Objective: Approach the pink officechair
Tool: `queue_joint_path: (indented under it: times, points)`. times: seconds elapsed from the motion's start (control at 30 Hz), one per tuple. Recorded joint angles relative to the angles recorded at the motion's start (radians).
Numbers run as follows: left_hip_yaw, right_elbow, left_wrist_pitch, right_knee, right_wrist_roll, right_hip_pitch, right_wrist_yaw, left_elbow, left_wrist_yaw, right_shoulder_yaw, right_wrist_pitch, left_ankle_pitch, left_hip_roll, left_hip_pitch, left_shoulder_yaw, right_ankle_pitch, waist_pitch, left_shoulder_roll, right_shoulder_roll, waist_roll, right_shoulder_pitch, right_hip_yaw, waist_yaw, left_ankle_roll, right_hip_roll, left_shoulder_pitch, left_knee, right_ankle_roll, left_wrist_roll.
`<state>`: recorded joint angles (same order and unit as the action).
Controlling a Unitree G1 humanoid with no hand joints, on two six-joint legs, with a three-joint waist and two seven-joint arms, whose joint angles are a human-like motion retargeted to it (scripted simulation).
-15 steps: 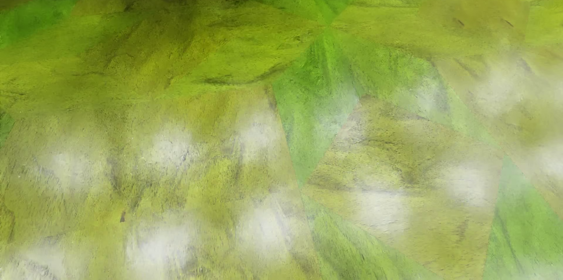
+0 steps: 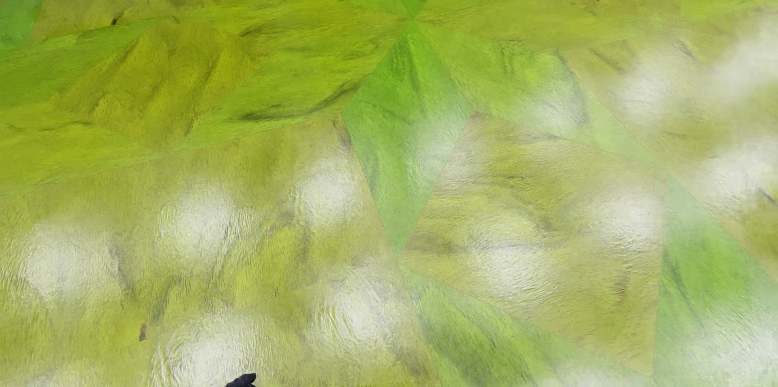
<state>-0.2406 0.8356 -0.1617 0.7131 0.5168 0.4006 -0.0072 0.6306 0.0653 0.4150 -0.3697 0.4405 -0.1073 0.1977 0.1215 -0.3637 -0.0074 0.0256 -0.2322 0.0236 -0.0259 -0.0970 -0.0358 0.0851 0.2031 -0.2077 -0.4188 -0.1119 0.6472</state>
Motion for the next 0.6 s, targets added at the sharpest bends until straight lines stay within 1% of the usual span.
queue_joint_path:
  times: [0.03, 0.07, 0.1, 0.13, 0.17, 0.2, 0.23, 0.27, 0.3, 0.33, 0.37, 0.4, 0.43, 0.47, 0.5, 0.53, 0.57, 0.6]
  points:
    - [-0.033, -0.005, -0.004, 0.089, -0.004, 0.055, -0.008, -0.005, 0.011, -0.007, 0.004, 0.001, -0.012, -0.011, -0.015, 0.019, 0.004, 0.004, -0.005, 0.006, -0.011, -0.015, 0.003, 0.012, 0.012, -0.003, 0.002, -0.017, 0.011]
    - [-0.066, -0.015, -0.012, 0.166, -0.010, 0.109, -0.019, -0.001, 0.015, -0.019, 0.009, 0.004, -0.024, -0.025, -0.042, 0.034, 0.007, 0.010, -0.009, 0.011, -0.027, -0.051, 0.007, 0.031, 0.037, 0.001, 0.006, -0.022, 0.027]
    - [-0.098, -0.033, -0.007, 0.224, -0.015, 0.160, -0.027, 0.016, 0.007, -0.033, 0.015, 0.006, -0.037, -0.043, -0.075, 0.041, 0.009, 0.025, -0.013, 0.014, -0.051, -0.096, 0.013, 0.052, 0.063, 0.008, 0.019, 0.005, 0.050]
    - [-0.131, -0.053, -0.001, 0.254, -0.016, 0.208, -0.031, 0.030, -0.016, -0.048, 0.023, 0.005, -0.049, -0.064, -0.114, 0.048, 0.009, 0.039, -0.017, 0.015, -0.075, -0.151, 0.019, 0.070, 0.101, 0.024, 0.038, 0.022, 0.073]
    - [-0.165, -0.075, 0.007, 0.263, -0.010, 0.258, -0.038, 0.038, -0.048, -0.063, 0.026, 0.002, -0.060, -0.088, -0.149, 0.050, 0.007, 0.048, -0.016, 0.013, -0.093, -0.188, 0.027, 0.090, 0.136, 0.045, 0.060, 0.031, 0.087]
    - [-0.197, -0.103, 0.019, 0.260, -0.002, 0.312, -0.045, 0.034, -0.079, -0.085, 0.034, 0.004, -0.067, -0.114, -0.172, 0.043, 0.007, 0.055, -0.021, 0.011, -0.114, -0.215, 0.035, 0.112, 0.174, 0.063, 0.079, 0.057, 0.089]
    - [-0.228, -0.138, 0.035, 0.243, 0.007, 0.368, -0.052, 0.018, -0.099, -0.114, 0.048, 0.011, -0.075, -0.139, -0.176, 0.044, 0.007, 0.059, -0.033, 0.008, -0.139, -0.237, 0.043, 0.135, 0.212, 0.077, 0.096, 0.096, 0.086]
    - [-0.255, -0.179, 0.045, 0.215, 0.024, 0.421, -0.060, -0.004, -0.100, -0.146, 0.058, 0.017, -0.081, -0.163, -0.175, 0.047, 0.008, 0.061, -0.039, 0.006, -0.161, -0.259, 0.051, 0.158, 0.252, 0.089, 0.106, 0.134, 0.070]
    - [-0.274, -0.225, 0.050, 0.177, 0.044, 0.465, -0.067, -0.027, -0.087, -0.182, 0.068, 0.020, -0.081, -0.184, -0.160, 0.036, 0.010, 0.061, -0.047, 0.005, -0.182, -0.288, 0.058, 0.162, 0.288, 0.098, 0.108, 0.177, 0.043]
    - [-0.286, -0.274, 0.053, 0.141, 0.069, 0.504, -0.074, -0.049, -0.064, -0.217, 0.077, 0.006, -0.077, -0.204, -0.132, 0.027, 0.012, 0.058, -0.055, 0.006, -0.196, -0.292, 0.066, 0.163, 0.296, 0.097, 0.105, 0.206, 0.009]
    - [-0.290, -0.329, 0.055, 0.123, 0.100, 0.529, -0.078, -0.074, -0.036, -0.245, 0.094, -0.034, -0.080, -0.230, -0.091, 0.050, 0.013, 0.063, -0.062, 0.006, -0.214, -0.277, 0.075, 0.163, 0.270, 0.082, 0.097, 0.201, -0.028]
    - [-0.299, -0.375, 0.056, 0.141, 0.136, 0.522, -0.080, -0.101, -0.002, -0.258, 0.106, -0.113, -0.108, -0.251, -0.040, 0.079, 0.012, 0.073, -0.054, 0.007, -0.212, -0.246, 0.082, 0.163, 0.211, 0.048, 0.065, 0.245, -0.058]
    - [-0.298, -0.395, 0.047, 0.157, 0.173, 0.497, -0.082, -0.135, 0.037, -0.258, 0.118, -0.243, -0.170, -0.255, 0.009, 0.055, 0.011, 0.083, -0.031, 0.004, -0.182, -0.246, 0.083, 0.172, 0.156, -0.005, -0.019, 0.250, -0.079]
    - [-0.275, -0.414, 0.036, 0.156, 0.205, 0.455, -0.082, -0.153, 0.073, -0.254, 0.135, -0.428, -0.259, -0.224, 0.055, 0.012, 0.012, 0.091, -0.007, -0.003, -0.152, -0.247, 0.077, 0.127, 0.086, -0.063, -0.156, 0.257, -0.092]
    - [-0.276, -0.439, 0.019, 0.146, 0.232, 0.405, -0.080, -0.150, 0.092, -0.247, 0.156, -0.521, -0.346, -0.161, 0.088, -0.033, 0.015, 0.096, 0.012, -0.015, -0.125, -0.248, 0.065, -0.033, 0.016, -0.116, -0.328, 0.259, -0.093]
    - [-0.068, -0.469, -0.006, 0.122, 0.251, 0.343, -0.078, -0.130, 0.085, -0.238, 0.178, -0.422, -0.285, 0.001, 0.103, -0.070, 0.025, 0.101, 0.027, -0.024, -0.098, -0.231, 0.033, -0.115, -0.061, -0.157, -0.554, 0.257, -0.083]
    - [0.107, -0.497, -0.031, 0.073, 0.261, 0.266, -0.079, -0.099, 0.055, -0.228, 0.198, -0.332, -0.155, 0.163, 0.103, -0.095, 0.034, 0.104, 0.038, -0.028, -0.068, -0.207, 0.007, -0.072, -0.124, -0.187, -0.741, 0.252, -0.061]
    - [0.187, -0.515, -0.052, -0.001, 0.261, 0.173, -0.081, -0.062, 0.014, -0.216, 0.208, -0.263, -0.046, 0.297, 0.096, -0.108, 0.038, 0.099, 0.045, -0.028, -0.036, -0.179, -0.009, -0.007, -0.170, -0.208, -0.823, 0.244, -0.035]
